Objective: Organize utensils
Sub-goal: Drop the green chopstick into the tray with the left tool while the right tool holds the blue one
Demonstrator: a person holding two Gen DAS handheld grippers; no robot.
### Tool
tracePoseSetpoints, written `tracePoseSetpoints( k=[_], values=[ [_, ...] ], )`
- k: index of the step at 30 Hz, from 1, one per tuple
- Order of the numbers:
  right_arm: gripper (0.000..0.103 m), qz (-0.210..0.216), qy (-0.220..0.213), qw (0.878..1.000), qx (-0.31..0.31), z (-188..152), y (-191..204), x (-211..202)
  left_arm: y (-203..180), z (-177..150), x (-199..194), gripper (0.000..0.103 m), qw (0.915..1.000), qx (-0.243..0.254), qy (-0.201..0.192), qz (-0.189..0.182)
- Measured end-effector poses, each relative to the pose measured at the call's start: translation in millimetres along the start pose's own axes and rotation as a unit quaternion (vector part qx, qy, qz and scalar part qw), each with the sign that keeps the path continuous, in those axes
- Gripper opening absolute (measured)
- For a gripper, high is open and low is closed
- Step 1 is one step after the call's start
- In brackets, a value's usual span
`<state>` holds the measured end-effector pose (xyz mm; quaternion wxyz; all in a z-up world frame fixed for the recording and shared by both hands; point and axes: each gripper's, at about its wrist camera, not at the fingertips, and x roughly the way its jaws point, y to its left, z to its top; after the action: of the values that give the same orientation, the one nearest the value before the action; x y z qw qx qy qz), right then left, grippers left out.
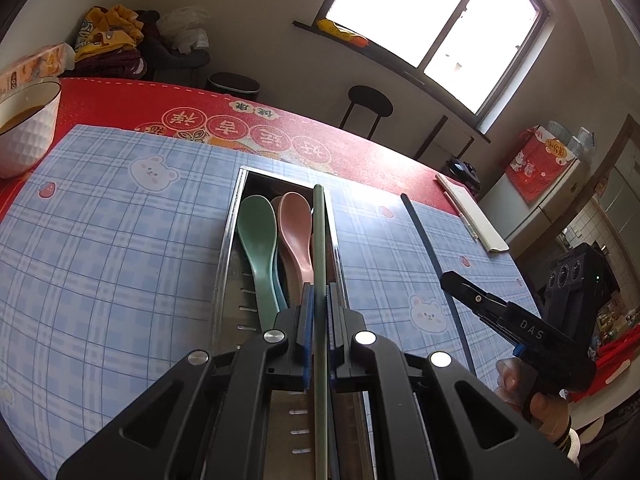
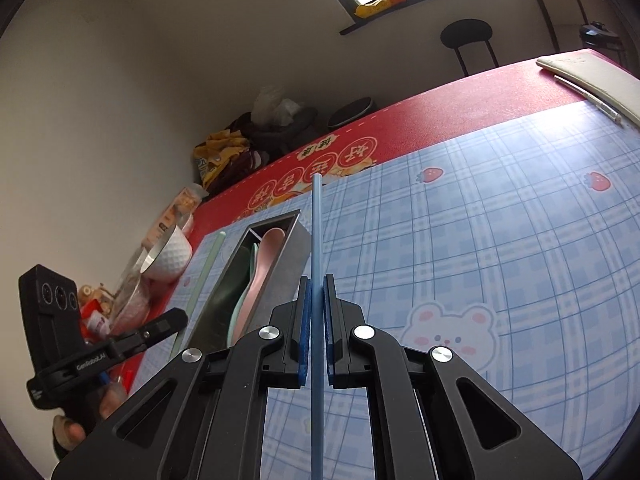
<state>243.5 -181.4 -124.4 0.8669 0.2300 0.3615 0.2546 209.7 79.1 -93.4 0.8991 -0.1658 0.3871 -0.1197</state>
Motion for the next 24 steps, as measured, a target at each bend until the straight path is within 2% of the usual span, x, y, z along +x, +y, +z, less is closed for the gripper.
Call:
tracePoseSetpoints(
  k=[13,24],
  values=[
    [0.006,0.018,0.005,1.0,0.006,-4,-2,-4,-15,8,41,0.006,0.9959,0.019,0.062,0.063],
    [0.006,0.029,0.004,0.999,0.012,-3,-2,-7,-22,7,53,0.006,0.9934,0.035,0.081,0.074]
  ],
)
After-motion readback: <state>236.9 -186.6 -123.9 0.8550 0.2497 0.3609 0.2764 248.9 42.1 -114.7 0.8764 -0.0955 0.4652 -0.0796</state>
